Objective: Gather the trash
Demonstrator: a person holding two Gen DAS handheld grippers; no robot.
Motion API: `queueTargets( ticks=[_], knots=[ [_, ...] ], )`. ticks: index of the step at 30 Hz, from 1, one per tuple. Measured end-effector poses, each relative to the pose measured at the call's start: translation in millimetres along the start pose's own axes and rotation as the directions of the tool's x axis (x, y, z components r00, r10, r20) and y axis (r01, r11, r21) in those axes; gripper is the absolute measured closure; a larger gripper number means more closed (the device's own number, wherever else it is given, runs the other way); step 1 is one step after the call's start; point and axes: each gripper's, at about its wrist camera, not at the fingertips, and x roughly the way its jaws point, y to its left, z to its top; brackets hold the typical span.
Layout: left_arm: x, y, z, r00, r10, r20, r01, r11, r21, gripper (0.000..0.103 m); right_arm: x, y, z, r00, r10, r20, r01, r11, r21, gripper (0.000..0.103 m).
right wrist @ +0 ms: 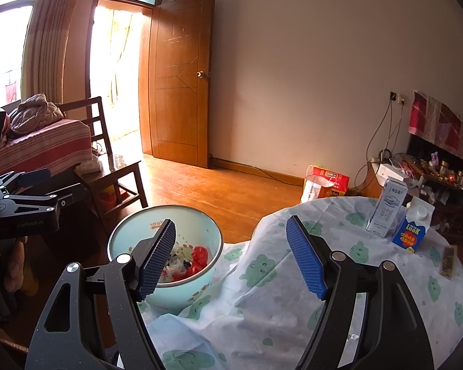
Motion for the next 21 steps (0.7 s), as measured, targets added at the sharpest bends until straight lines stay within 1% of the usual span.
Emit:
queueTargets(
  ticks=[21],
  knots=[
    [3.1, 0.3, -1.7, 1.0, 0.008, -0.011, -0.008, 1.0, 0.004, 0.006, 1.1, 4.6, -1.8, 1.0, 0.0, -0.004, 0.0, 1.0, -0.008, 0.029]
  ],
)
